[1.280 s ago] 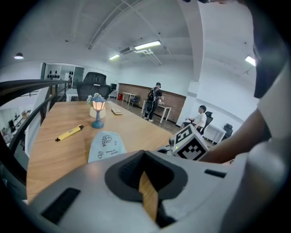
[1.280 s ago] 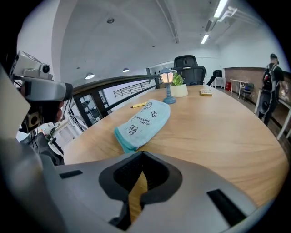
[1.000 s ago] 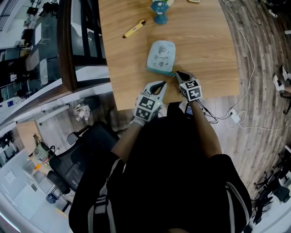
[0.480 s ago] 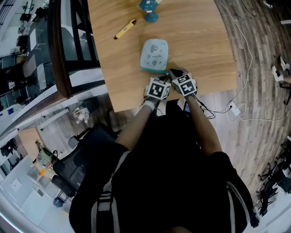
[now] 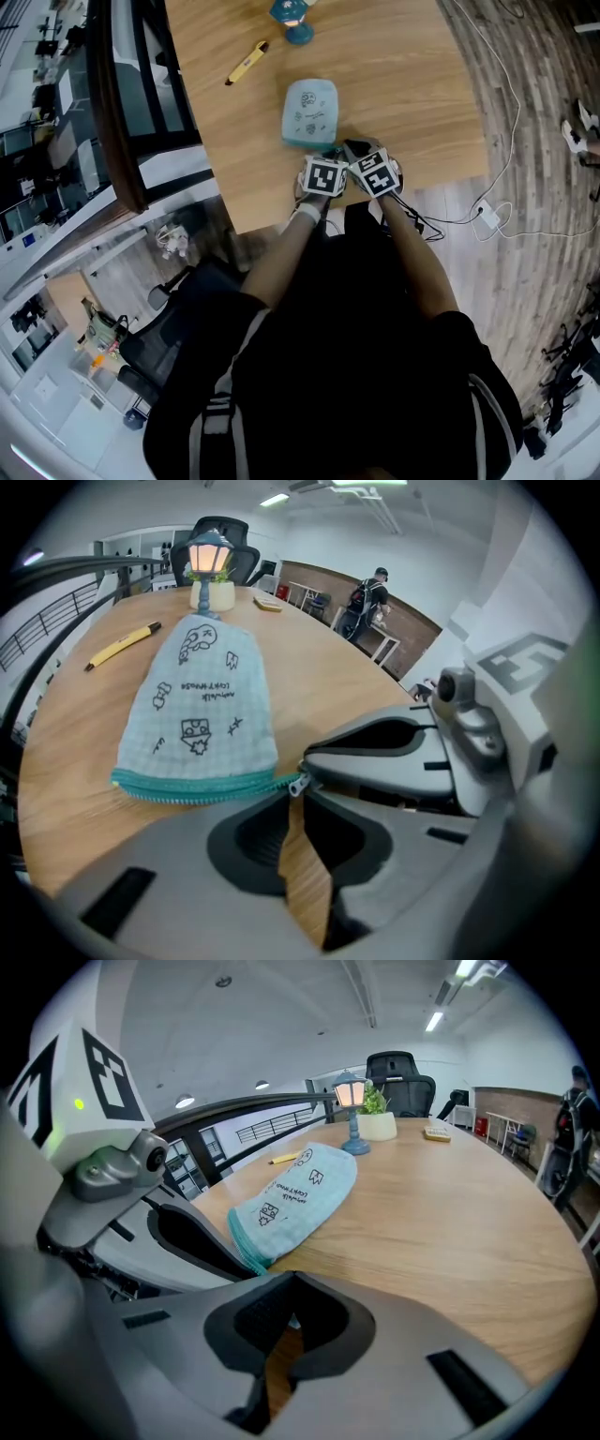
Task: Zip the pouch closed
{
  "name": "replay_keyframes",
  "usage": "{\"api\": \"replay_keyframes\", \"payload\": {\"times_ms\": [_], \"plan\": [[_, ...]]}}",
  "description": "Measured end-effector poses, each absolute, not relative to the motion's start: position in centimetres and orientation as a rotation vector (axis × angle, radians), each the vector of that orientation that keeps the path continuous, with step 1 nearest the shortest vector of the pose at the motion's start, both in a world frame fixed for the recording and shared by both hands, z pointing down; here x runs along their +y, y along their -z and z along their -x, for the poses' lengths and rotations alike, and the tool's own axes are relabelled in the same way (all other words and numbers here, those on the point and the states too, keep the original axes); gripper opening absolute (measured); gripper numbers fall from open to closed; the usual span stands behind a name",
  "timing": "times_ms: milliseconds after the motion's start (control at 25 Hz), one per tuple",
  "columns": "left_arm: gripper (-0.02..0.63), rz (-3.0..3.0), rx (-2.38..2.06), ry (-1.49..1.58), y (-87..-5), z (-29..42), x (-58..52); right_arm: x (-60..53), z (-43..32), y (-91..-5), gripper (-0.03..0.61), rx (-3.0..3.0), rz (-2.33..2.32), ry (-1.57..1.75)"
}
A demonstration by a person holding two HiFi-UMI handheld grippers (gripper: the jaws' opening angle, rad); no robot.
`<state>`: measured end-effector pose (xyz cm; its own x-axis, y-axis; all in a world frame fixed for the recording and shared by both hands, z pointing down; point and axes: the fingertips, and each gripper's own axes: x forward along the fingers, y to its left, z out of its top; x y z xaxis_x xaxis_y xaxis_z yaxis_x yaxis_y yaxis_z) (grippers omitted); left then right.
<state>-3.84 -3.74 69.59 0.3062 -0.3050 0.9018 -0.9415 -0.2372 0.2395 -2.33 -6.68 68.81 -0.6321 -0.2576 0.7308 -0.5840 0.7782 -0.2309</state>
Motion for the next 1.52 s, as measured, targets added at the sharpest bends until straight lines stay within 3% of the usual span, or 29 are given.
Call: {"api": "replay_keyframes", "payload": {"times_ms": [280,920,1520], "plan": [[0.012,-1.707,-1.103,-0.831,-69.37,3.64,-3.82,-6.51,2.34,-68.74,0.012,-2.257,-0.622,-0.567],[0.041,-1.767,-1.05,-0.888,-69.5,3.18,-4.22,-6.1,2.34,-68.99,0.012,-2.266,-0.602,-0.469],[0.0,-1.806,-1.05,-0.852,-69.17,2.94,-3.86,-6.08,2.4,-68.99,0.012,-2.269,-0.602,-0.443]]}}
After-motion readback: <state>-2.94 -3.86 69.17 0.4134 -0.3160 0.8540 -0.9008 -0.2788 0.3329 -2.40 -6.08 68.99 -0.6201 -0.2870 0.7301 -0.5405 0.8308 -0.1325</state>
